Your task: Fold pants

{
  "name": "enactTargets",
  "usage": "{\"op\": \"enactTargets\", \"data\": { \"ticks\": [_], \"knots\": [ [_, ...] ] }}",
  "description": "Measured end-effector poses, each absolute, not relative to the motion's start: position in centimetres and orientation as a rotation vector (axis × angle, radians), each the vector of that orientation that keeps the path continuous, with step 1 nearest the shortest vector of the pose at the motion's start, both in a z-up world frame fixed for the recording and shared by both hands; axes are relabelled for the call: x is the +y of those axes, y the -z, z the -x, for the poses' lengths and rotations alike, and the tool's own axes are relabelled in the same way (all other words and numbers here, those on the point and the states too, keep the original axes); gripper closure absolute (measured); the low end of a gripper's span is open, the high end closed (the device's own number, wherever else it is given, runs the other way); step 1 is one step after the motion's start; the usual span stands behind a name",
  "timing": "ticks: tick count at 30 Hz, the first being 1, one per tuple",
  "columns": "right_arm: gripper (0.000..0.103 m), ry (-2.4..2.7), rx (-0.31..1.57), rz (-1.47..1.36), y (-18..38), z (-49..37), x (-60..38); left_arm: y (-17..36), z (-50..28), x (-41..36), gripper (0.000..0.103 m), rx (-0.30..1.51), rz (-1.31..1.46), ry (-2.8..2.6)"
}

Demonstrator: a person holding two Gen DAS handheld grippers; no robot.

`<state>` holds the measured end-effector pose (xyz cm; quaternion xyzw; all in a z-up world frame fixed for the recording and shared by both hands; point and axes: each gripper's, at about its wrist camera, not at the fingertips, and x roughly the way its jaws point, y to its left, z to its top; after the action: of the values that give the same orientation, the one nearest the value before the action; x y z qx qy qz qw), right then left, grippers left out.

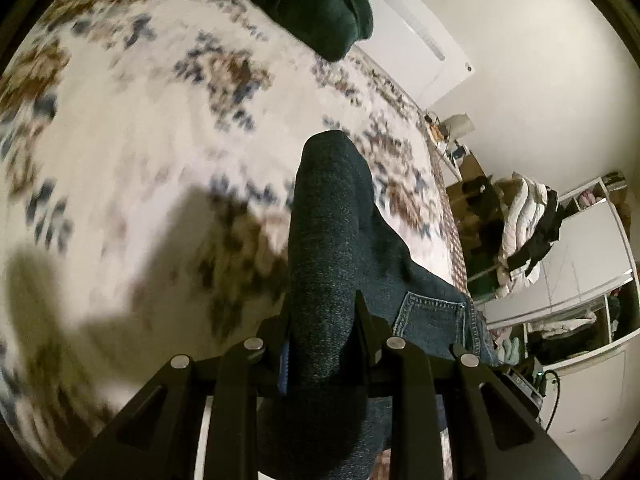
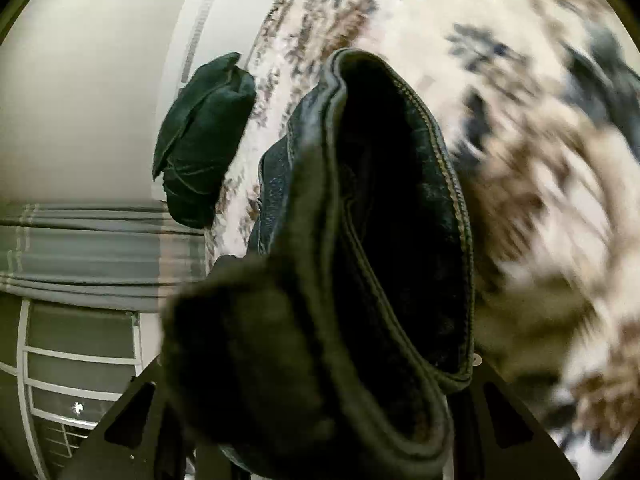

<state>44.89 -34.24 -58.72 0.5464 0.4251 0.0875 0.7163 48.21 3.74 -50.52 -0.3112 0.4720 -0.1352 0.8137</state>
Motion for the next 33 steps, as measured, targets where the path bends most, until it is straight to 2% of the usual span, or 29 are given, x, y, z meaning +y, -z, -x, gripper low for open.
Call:
{"op": "enactTargets", "data": {
  "ticks": [9,15,17,19,21,24,28,29,30,32,33],
  "knots": [
    [0.069,-0.212,0.93,-1.183,59.5,-56.8,-34.0,52.8,-58.1,3.2,0.082,1.005,0.616,0.27],
    [0.069,-0.178,0.992,-1.17,65.5,-60.2,-34.8,59.9,-61.8,2.8,0.081,1.138,0.616,0.211],
    [0.066,-0.162,1.025,-1.18,68.0,-61.3,-35.2,61.4,-61.9,2.8,0.077,1.155,0.603,0.198],
    [0.054,-0.165,1.038,-1.204,69.3,-61.0,-36.0,61.9,-61.6,2.7,0.071,1.164,0.563,0.192],
    [0.05,-0.152,1.05,-1.201,69.2,-60.1,-36.8,61.7,-61.2,2.7,0.066,1.177,0.549,0.184],
    [0.037,-0.106,1.081,-1.177,68.3,-59.0,-38.1,60.7,-60.4,2.5,0.064,1.2,0.504,0.151],
    [0.016,0.01,1.128,-0.985,65.3,-57.3,-38.7,58.6,-59.3,1.3,0.061,1.234,0.362,0.089],
    [0.015,0.058,1.147,-0.889,64.0,-57.0,-38.4,57.9,-59.0,0.8,0.055,1.233,0.313,0.071],
    [0.014,0.076,1.15,-0.829,63.1,-56.6,-38.4,57.2,-58.7,0.3,0.04,1.228,0.265,0.058],
    [0.007,0.116,1.156,-0.679,60.8,-56.2,-37.4,55.5,-57.4,-1.1,0.022,1.209,0.166,0.04],
    [0.003,0.137,1.158,-0.605,59.6,-55.9,-36.7,54.9,-56.9,-1.4,0.018,1.202,0.142,0.038]
  ]
}}
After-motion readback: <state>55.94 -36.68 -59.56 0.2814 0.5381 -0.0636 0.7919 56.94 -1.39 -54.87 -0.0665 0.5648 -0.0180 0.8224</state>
